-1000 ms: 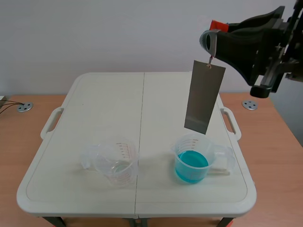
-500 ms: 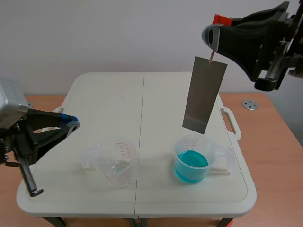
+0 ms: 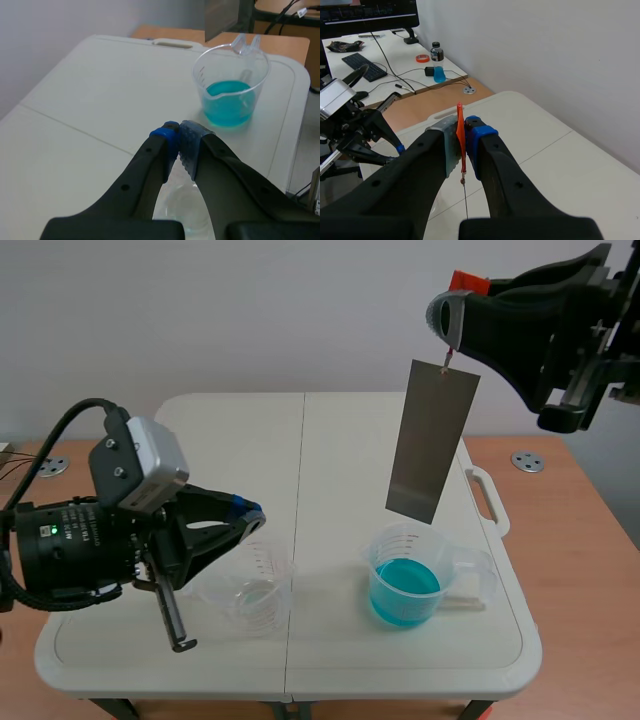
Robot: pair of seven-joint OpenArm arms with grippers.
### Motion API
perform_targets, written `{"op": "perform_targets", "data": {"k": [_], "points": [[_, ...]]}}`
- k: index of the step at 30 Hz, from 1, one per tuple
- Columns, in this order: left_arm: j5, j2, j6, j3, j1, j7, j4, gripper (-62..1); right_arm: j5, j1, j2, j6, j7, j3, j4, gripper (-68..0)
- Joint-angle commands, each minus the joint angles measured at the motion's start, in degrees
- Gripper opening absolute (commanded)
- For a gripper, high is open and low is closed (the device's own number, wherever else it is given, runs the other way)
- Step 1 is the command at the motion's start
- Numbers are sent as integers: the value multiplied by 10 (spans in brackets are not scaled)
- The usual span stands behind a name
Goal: Hold the metal plate by the orange handle, dip it into the blue solution, take it out and point at it, then put the plate back in the beaker on the left.
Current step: 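Raise the plate and point at it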
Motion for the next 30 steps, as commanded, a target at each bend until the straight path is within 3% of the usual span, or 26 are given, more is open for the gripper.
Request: {"op": "perform_targets", "data": {"k": [1, 15, 30], "points": [[-6, 8, 0, 7, -9, 1, 5, -590, 9, 5, 8, 4, 6, 9, 12, -662], [-6, 66, 6, 86, -78, 54, -37, -590, 9, 5, 7, 4, 5, 9, 12, -662], [25, 103, 23, 92, -98, 70, -53, -590, 9, 5, 7, 4, 4, 9, 12, -662]]}}
